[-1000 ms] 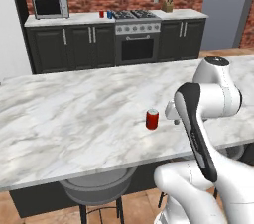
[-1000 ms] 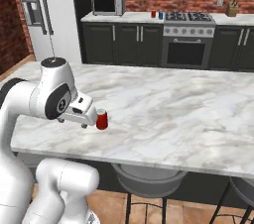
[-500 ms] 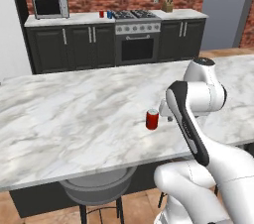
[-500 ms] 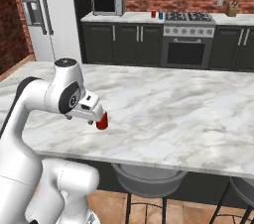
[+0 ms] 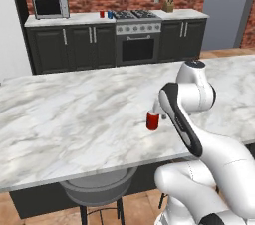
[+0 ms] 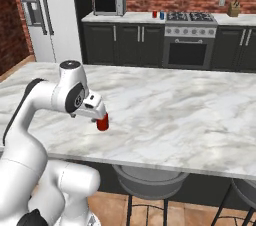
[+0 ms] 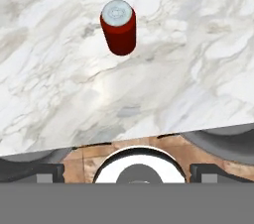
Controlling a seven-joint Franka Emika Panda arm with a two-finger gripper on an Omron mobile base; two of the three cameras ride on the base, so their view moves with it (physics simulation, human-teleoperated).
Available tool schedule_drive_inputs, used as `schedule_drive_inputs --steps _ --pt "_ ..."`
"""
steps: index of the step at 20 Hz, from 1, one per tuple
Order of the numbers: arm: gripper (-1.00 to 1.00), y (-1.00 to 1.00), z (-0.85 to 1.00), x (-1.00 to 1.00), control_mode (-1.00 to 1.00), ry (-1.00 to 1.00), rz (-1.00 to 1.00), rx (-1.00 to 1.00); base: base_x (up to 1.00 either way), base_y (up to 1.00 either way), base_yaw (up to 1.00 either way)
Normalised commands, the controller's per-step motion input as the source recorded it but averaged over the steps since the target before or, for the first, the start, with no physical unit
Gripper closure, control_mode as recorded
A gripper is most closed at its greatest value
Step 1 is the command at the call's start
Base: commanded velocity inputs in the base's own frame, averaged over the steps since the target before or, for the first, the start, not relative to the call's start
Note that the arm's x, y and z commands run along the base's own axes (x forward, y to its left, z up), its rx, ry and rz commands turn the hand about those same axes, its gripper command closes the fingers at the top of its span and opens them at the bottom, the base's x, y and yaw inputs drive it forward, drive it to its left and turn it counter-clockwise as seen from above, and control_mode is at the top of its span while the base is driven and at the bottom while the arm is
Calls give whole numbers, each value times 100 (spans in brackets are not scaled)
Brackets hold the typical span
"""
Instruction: Four empty soda cans are scattered around the kitchen. Gather all the cans and cluster them next to the stove for recycling.
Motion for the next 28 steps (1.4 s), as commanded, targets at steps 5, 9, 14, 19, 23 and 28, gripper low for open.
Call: schedule_drive_inputs --steps 5,9,14,19,23,28 --pt "-100 13 -4 34 -100 0 0 0 0 0 0" --pt "-100 2 -11 34 -100 0 0 0 0 0 0" --pt "-100 0 -6 36 -100 3 0 0 0 0 0" --pt "-100 0 -8 29 -100 2 0 0 0 0 0" --pt "-100 0 -12 22 -100 1 0 0 0 0 0" --pt "-100 0 -18 4 -100 0 0 0 0 0 0"
